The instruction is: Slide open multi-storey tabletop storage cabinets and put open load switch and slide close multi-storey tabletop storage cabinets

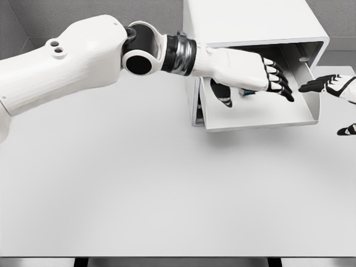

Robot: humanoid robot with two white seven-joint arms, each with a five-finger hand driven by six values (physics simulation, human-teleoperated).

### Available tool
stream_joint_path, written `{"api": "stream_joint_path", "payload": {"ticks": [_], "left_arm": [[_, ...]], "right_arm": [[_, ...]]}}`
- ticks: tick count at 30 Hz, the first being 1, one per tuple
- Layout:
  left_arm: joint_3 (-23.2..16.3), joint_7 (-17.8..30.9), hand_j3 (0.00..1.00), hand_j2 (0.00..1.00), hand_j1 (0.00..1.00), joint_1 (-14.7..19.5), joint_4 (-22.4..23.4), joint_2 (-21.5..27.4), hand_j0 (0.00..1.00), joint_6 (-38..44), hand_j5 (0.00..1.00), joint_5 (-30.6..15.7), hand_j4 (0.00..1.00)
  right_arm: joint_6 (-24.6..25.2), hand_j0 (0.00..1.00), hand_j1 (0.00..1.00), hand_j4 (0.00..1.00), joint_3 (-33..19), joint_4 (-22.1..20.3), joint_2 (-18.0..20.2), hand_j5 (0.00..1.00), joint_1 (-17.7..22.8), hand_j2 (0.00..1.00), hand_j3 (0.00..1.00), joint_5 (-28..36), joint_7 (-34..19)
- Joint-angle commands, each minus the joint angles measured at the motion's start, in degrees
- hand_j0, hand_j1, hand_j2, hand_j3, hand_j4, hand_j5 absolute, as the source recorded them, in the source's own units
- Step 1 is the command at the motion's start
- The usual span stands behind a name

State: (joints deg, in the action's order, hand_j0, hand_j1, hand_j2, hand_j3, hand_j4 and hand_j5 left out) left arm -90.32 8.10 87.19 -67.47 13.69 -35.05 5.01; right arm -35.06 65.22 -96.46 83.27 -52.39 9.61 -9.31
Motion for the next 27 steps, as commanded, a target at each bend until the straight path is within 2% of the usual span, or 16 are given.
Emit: {"api": "stream_joint_path", "payload": {"ticks": [1, 4, 10, 12, 16, 18, 19, 21, 23, 24, 25, 26, 27], "left_arm": [[0.1, 0.0, 1.00, 1.00, 1.00, 0.0, -3.2, 2.1, 1.00, 0.0, 1.00, -0.4, 1.00], [0.3, 0.0, 1.00, 1.00, 1.00, 0.1, -8.5, 6.2, 1.00, 0.0, 1.00, -0.6, 1.00], [5.2, -0.1, 1.00, 1.00, 1.00, 0.4, -9.3, 6.4, 1.00, 0.0, 1.00, -1.3, 1.00], [5.6, -0.1, 1.00, 1.00, 1.00, 0.5, -10.8, 7.3, 1.00, 0.0, 1.00, -2.0, 1.00], [5.7, -0.1, 1.00, 1.00, 1.00, 0.1, -19.1, 15.9, 1.00, 0.0, 1.00, -1.9, 1.00], [6.0, -0.4, 1.00, 1.00, 1.00, -0.2, -24.1, 22.9, 1.00, 0.0, 1.00, -1.9, 1.00], [6.7, -0.8, 1.00, 1.00, 1.00, -1.6, -25.4, 26.1, 1.00, 0.0, 1.00, -1.9, 1.00], [10.8, -0.9, 1.00, 1.00, 1.00, -7.2, -27.3, 36.3, 1.00, 0.0, 1.00, -1.9, 1.00], [12.7, -2.1, 1.00, 1.00, 1.00, -12.4, -27.5, 43.8, 1.00, 0.0, 1.00, -1.9, 1.00], [18.3, -2.7, 1.00, 1.00, 1.00, -19.3, -27.5, 48.0, 1.00, 0.0, 1.00, -1.9, 1.00], [25.4, -2.7, 1.00, 1.00, 1.00, -27.3, -27.4, 48.8, 1.00, 0.0, 1.00, -1.9, 1.00], [31.0, -2.7, 1.00, 1.00, 1.00, -33.8, -27.4, 49.2, 1.00, 0.0, 1.00, -1.8, 1.00], [33.4, -2.7, 1.00, 1.00, 1.00, -37.3, -27.1, 49.6, 1.00, 0.0, 1.00, -1.7, 1.00]], "right_arm": [[0.1, 1.00, 1.00, 1.00, -0.1, -0.1, -0.4, 1.00, 0.0, 1.00, 1.00, 0.4, 0.1], [0.1, 1.00, 1.00, 1.00, 0.0, -0.1, -2.4, 1.00, -0.1, 1.00, 1.00, 0.4, 0.9], [0.1, 1.00, 1.00, 1.00, 0.2, -0.1, -3.7, 1.00, -0.1, 1.00, 1.00, 0.4, 1.3], [0.1, 1.00, 1.00, 1.00, 0.1, -0.1, -3.6, 1.00, -0.1, 1.00, 1.00, 0.4, 1.3], [0.1, 1.00, 1.00, 1.00, 0.1, -0.1, -3.6, 1.00, -0.1, 1.00, 1.00, 0.4, 1.1], [0.1, 1.00, 1.00, 1.00, 0.2, -0.1, -3.6, 1.00, -0.1, 1.00, 1.00, 0.4, 1.1], [0.1, 1.00, 1.00, 1.00, 0.3, -0.1, -3.7, 1.00, 0.0, 1.00, 1.00, 0.3, 1.1], [0.1, 1.00, 1.00, 1.00, 0.3, -0.2, -4.7, 1.00, 0.2, 1.00, 1.00, 0.3, 1.2], [0.1, 1.00, 1.00, 1.00, 0.3, -0.2, -5.7, 1.00, 0.1, 1.00, 1.00, 0.3, 1.2], [0.1, 1.00, 1.00, 1.00, 0.3, -0.2, -6.9, 1.00, 0.1, 1.00, 1.00, 0.3, 1.2], [0.1, 1.00, 1.00, 1.00, 0.3, -0.3, -7.3, 1.00, 0.2, 1.00, 1.00, 0.3, 1.2], [0.1, 1.00, 1.00, 1.00, 0.3, -0.4, -7.6, 1.00, 0.2, 1.00, 1.00, 0.3, 1.2], [0.1, 1.00, 1.00, 1.00, 0.4, -0.4, -7.7, 1.00, 0.3, 1.00, 1.00, 0.3, 1.2]]}}
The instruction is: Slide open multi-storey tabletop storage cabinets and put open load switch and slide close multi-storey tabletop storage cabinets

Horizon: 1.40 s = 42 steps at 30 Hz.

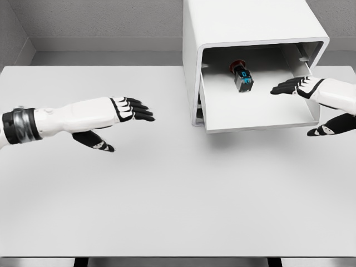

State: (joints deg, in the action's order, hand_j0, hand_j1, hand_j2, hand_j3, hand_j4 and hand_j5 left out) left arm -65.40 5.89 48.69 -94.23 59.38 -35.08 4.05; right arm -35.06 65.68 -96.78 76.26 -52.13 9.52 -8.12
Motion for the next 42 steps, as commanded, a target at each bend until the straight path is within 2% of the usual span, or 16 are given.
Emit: {"api": "stream_joint_path", "payload": {"ticks": [1, 7, 17, 22, 29, 36, 42], "left_arm": [[8.5, -0.3, 1.00, 1.00, 1.00, -0.3, 0.8, 4.8, 1.00, 0.1, 1.00, -0.5, 1.00], [8.8, -0.1, 1.00, 1.00, 1.00, -3.2, 4.3, 4.3, 1.00, 0.1, 1.00, -0.4, 1.00], [8.7, 0.1, 1.00, 1.00, 1.00, -3.4, 4.4, 3.6, 1.00, 0.1, 1.00, -0.2, 1.00], [8.7, 0.1, 1.00, 1.00, 1.00, -3.4, 4.4, 3.6, 1.00, 0.1, 1.00, -0.2, 1.00], [8.7, 0.1, 1.00, 1.00, 1.00, -3.4, 5.0, 1.3, 1.00, 0.1, 1.00, -0.2, 1.00], [8.7, 0.1, 1.00, 1.00, 1.00, -3.5, 5.3, 1.3, 1.00, 0.1, 1.00, -0.2, 1.00], [8.7, 0.1, 1.00, 1.00, 1.00, -3.5, 5.3, 1.3, 1.00, 0.1, 1.00, -0.2, 1.00]], "right_arm": [[0.1, 1.00, 1.00, 1.00, 0.1, -0.1, -1.6, 1.00, 0.0, 1.00, 1.00, 0.4, 0.0], [0.1, 1.00, 1.00, 1.00, 1.7, 0.0, -3.6, 1.00, 0.4, 1.00, 1.00, 0.2, -0.9], [0.1, 1.00, 1.00, 1.00, 1.9, 0.3, -5.2, 1.00, -0.3, 1.00, 1.00, -0.8, -1.3], [0.1, 1.00, 1.00, 1.00, 1.8, 0.5, -7.0, 1.00, -0.7, 1.00, 1.00, -0.8, -3.2], [0.1, 1.00, 1.00, 1.00, 1.8, 4.0, -9.1, 1.00, -2.7, 1.00, 1.00, -0.6, -4.8], [0.1, 1.00, 1.00, 1.00, 1.8, 6.5, -12.1, 1.00, -3.0, 1.00, 1.00, -0.6, -6.8], [0.1, 1.00, 1.00, 1.00, 1.8, 10.4, -15.0, 1.00, -3.9, 1.00, 1.00, -0.6, -7.3]]}}
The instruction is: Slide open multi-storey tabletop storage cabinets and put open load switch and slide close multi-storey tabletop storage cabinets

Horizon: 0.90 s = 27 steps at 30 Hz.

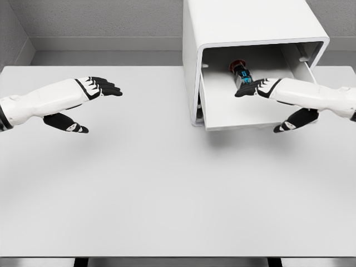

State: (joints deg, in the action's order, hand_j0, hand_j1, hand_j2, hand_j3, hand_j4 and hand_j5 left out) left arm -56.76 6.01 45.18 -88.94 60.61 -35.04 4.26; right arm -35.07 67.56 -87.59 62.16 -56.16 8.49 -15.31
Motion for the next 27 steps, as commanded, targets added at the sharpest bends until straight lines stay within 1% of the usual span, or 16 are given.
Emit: {"api": "stream_joint_path", "payload": {"ticks": [1, 3, 4, 7, 8, 9, 10, 12, 13, 16, 18, 20, 21, 23, 25, 27], "left_arm": [[0.1, 0.0, 1.00, 1.00, 1.00, 0.0, 0.0, 0.0, 1.00, 0.0, 1.00, -0.4, 1.00], [0.1, 0.0, 1.00, 1.00, 1.00, 0.0, 0.1, 0.0, 1.00, 0.0, 1.00, -0.4, 1.00], [0.1, 0.0, 1.00, 1.00, 1.00, 0.0, 0.1, 0.0, 1.00, 0.0, 1.00, -0.4, 1.00], [0.1, 0.0, 1.00, 1.00, 1.00, 0.0, 0.3, 0.1, 1.00, 0.0, 1.00, -0.4, 1.00], [0.1, 0.0, 1.00, 1.00, 1.00, 0.0, 0.5, 0.0, 1.00, 0.0, 1.00, -0.4, 1.00], [0.1, 0.0, 1.00, 1.00, 1.00, 0.0, 0.5, 0.0, 1.00, 0.0, 1.00, -0.4, 1.00], [0.1, 0.0, 1.00, 1.00, 1.00, 0.0, 0.6, 0.0, 1.00, 0.0, 1.00, -0.4, 1.00], [0.1, 0.0, 1.00, 1.00, 1.00, 0.0, 0.7, 0.0, 1.00, 0.0, 1.00, -0.4, 1.00], [0.1, 0.0, 1.00, 1.00, 1.00, 0.0, 0.7, 0.0, 1.00, 0.0, 1.00, -0.4, 1.00], [0.1, 0.0, 1.00, 1.00, 1.00, -0.2, 0.6, 0.2, 1.00, 0.0, 1.00, -0.4, 1.00], [0.0, 0.1, 1.00, 1.00, 1.00, -1.2, 1.7, 0.1, 1.00, 0.0, 1.00, -0.2, 1.00], [0.0, 0.1, 1.00, 1.00, 1.00, -1.5, 2.8, 0.0, 1.00, 0.0, 1.00, 1.5, 1.00], [0.0, 0.1, 1.00, 1.00, 1.00, -1.8, 3.1, 0.0, 1.00, 0.0, 1.00, 1.7, 1.00], [0.0, 0.1, 1.00, 1.00, 1.00, -2.4, 3.9, 0.0, 1.00, 0.0, 1.00, 1.8, 1.00], [0.0, 0.0, 1.00, 1.00, 1.00, -3.3, 5.0, 0.0, 1.00, 0.0, 1.00, 1.7, 1.00], [0.1, 0.0, 1.00, 1.00, 1.00, -3.9, 5.1, 0.4, 1.00, 0.0, 1.00, 1.6, 1.00]], "right_arm": [[0.1, 1.00, 1.00, 1.00, 0.0, 1.8, -1.5, 1.00, 0.0, 1.00, 1.00, 0.4, -0.4], [0.1, 1.00, 1.00, 1.00, 0.0, 2.7, -1.9, 1.00, -0.4, 1.00, 1.00, 0.4, -0.5], [0.1, 1.00, 1.00, 1.00, 0.0, 4.2, -3.3, 1.00, -1.0, 1.00, 1.00, 0.5, -0.6], [0.1, 1.00, 1.00, 1.00, 0.1, 11.6, -8.2, 1.00, -4.3, 1.00, 1.00, 0.7, -1.3], [0.1, 1.00, 1.00, 1.00, 0.0, 12.8, -9.1, 1.00, -4.9, 1.00, 1.00, 0.8, -1.5], [0.1, 1.00, 1.00, 1.00, 0.1, 12.5, -9.2, 1.00, -4.9, 1.00, 1.00, 0.7, -1.5], [0.1, 1.00, 1.00, 1.00, 0.2, 9.7, -8.4, 1.00, -4.7, 1.00, 1.00, 0.6, -1.5], [0.1, 1.00, 1.00, 1.00, 0.8, 2.9, -3.3, 1.00, -4.7, 1.00, 1.00, 0.6, -1.4], [0.1, 1.00, 1.00, 1.00, 0.8, 0.9, -2.0, 1.00, -4.7, 1.00, 1.00, 0.6, -1.2], [0.1, 1.00, 1.00, 1.00, 1.6, -1.0, 0.5, 1.00, -4.7, 1.00, 1.00, 1.3, -0.8], [0.1, 1.00, 1.00, 1.00, 2.4, -8.1, 6.3, 1.00, -4.7, 1.00, 1.00, 1.1, 0.1], [0.1, 1.00, 1.00, 1.00, 5.4, -8.7, 7.9, 1.00, -4.7, 1.00, 1.00, 0.7, 0.1], [0.1, 1.00, 1.00, 1.00, 5.8, -8.9, 11.1, 1.00, -4.3, 1.00, 1.00, 0.5, -0.4], [0.1, 1.00, 1.00, 1.00, 6.4, -9.0, 13.5, 1.00, -2.0, 1.00, 1.00, 0.2, -1.3], [0.1, 1.00, 1.00, 1.00, 6.1, -8.7, 19.0, 1.00, -1.8, 1.00, 1.00, 0.2, -1.4], [0.1, 1.00, 1.00, 1.00, 6.4, -8.8, 19.5, 1.00, -1.5, 1.00, 1.00, 0.3, -1.4]]}}
